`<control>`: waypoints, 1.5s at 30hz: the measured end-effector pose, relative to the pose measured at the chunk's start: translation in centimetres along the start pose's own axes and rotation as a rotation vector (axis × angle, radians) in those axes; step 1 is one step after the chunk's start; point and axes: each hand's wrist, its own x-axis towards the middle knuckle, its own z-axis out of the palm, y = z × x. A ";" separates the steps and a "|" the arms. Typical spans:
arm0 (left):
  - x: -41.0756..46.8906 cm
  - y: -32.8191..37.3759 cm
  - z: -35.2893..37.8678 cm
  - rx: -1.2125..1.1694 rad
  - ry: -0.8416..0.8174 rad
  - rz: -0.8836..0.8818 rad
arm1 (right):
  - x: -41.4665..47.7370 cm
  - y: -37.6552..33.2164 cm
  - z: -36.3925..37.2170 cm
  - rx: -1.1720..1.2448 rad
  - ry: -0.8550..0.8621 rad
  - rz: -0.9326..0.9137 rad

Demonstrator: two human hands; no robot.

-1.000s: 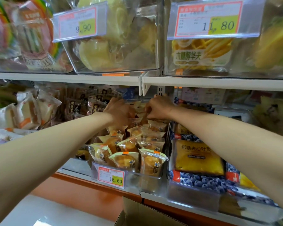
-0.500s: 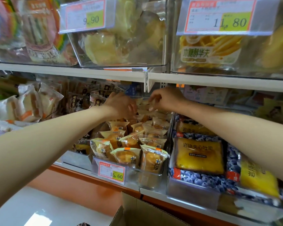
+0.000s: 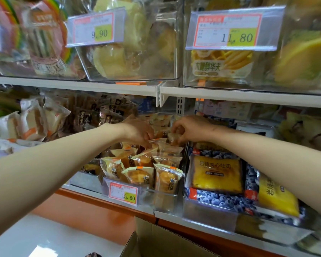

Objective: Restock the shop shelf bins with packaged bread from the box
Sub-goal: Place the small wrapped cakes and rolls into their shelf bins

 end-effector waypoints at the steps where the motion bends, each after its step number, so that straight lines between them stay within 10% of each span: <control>1: 0.1 0.0 0.0 0.006 -0.003 0.002 | 0.1 -0.1 -0.1 -0.014 0.006 -0.007; 32: -2.0 -1.0 0.2 0.039 0.144 0.117 | -1.6 -1.9 -0.5 0.028 -0.030 -0.079; 38: -3.8 -1.3 0.3 -0.144 0.437 0.141 | -1.4 -2.4 -0.4 0.005 -0.056 -0.088; 45: -5.2 0.3 1.3 0.155 0.144 0.143 | -2.4 -1.8 -1.9 0.158 0.063 -0.061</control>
